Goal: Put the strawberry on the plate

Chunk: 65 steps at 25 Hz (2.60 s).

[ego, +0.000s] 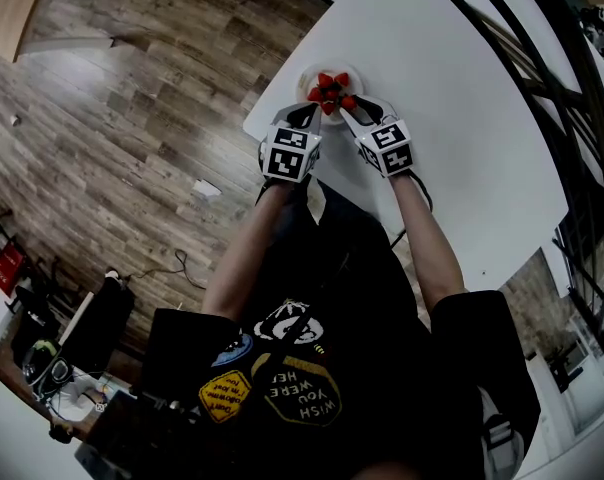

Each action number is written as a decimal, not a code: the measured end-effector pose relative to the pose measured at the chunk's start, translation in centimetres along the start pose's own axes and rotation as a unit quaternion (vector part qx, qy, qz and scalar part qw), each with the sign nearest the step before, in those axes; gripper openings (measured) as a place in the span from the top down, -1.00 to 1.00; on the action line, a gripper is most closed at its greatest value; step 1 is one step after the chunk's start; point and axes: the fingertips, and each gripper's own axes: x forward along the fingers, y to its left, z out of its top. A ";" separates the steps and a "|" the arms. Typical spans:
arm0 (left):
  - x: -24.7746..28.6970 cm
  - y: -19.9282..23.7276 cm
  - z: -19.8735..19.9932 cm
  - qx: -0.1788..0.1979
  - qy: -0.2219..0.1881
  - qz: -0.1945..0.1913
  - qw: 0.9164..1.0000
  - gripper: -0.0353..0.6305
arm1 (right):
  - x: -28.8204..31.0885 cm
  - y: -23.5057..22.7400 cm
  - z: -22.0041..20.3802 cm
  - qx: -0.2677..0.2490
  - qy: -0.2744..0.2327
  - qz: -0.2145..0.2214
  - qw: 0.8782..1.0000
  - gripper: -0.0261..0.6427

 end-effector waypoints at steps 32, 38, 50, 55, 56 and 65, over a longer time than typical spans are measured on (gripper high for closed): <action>1.0 0.2 -0.6 -0.015 0.010 -0.016 1.000 0.89 | 1.6 -0.3 -0.6 -0.076 0.066 -0.024 0.995 0.51; 0.9 0.3 -0.3 -0.015 0.006 -0.018 1.000 0.89 | 1.9 -0.4 -0.2 -0.095 0.075 -0.030 0.992 0.50; 0.7 0.9 -0.6 -0.022 0.006 -0.020 1.000 0.89 | 2.2 -0.3 0.1 -0.081 0.065 -0.027 0.994 0.50; 0.3 1.2 -0.6 -0.024 0.006 -0.020 0.999 0.89 | 2.4 -0.2 0.4 -0.080 0.063 -0.030 0.994 0.49; 0.3 1.3 -0.5 -0.024 0.006 -0.021 0.999 0.89 | 2.4 -0.3 0.5 -0.079 0.062 -0.031 0.994 0.48; -0.1 1.2 -0.3 -0.024 0.001 -0.023 0.999 0.89 | 2.0 -0.1 1.3 -0.074 0.048 -0.036 0.995 0.44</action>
